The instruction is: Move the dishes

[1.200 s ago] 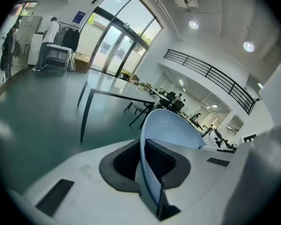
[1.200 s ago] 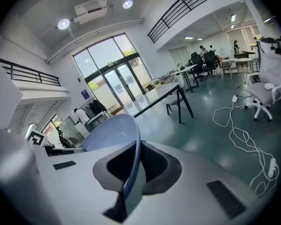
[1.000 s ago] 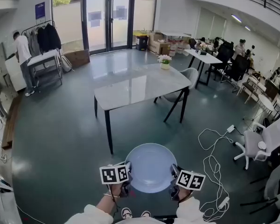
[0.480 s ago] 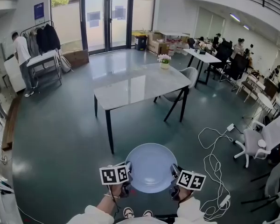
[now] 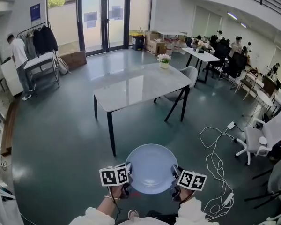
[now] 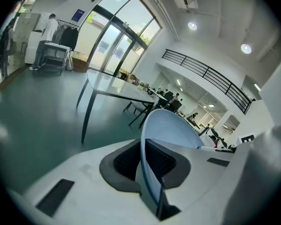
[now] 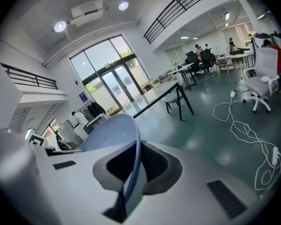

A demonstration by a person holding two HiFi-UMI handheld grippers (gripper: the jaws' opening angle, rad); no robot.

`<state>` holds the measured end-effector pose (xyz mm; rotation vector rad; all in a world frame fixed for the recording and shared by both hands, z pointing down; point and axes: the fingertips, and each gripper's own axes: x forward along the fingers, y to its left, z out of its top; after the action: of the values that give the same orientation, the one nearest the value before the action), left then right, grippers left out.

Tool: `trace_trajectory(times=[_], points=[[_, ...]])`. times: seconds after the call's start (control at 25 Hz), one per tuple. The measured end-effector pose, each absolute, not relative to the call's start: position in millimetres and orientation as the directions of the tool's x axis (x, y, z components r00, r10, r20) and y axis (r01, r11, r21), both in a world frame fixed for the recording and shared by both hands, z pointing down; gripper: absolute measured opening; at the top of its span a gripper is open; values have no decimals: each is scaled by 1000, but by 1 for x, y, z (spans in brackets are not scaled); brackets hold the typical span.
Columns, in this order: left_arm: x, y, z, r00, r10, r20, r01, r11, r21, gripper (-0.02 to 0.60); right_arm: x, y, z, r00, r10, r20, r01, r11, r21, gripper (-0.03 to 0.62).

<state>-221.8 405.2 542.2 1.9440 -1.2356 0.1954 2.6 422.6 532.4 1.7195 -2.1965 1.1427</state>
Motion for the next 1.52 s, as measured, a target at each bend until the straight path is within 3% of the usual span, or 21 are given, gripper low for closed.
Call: trace_trajectory(times=[0.96,1.52], points=[[-220,323,561,526,-657,541,-816,-210,538,25,4,346,556,-320,-768,555,-874,13,-486,74],[-161,213,556,519,-654,550,-813,-181,553,25,63,232,543,-335,-751,570,-881,35,-472,74]])
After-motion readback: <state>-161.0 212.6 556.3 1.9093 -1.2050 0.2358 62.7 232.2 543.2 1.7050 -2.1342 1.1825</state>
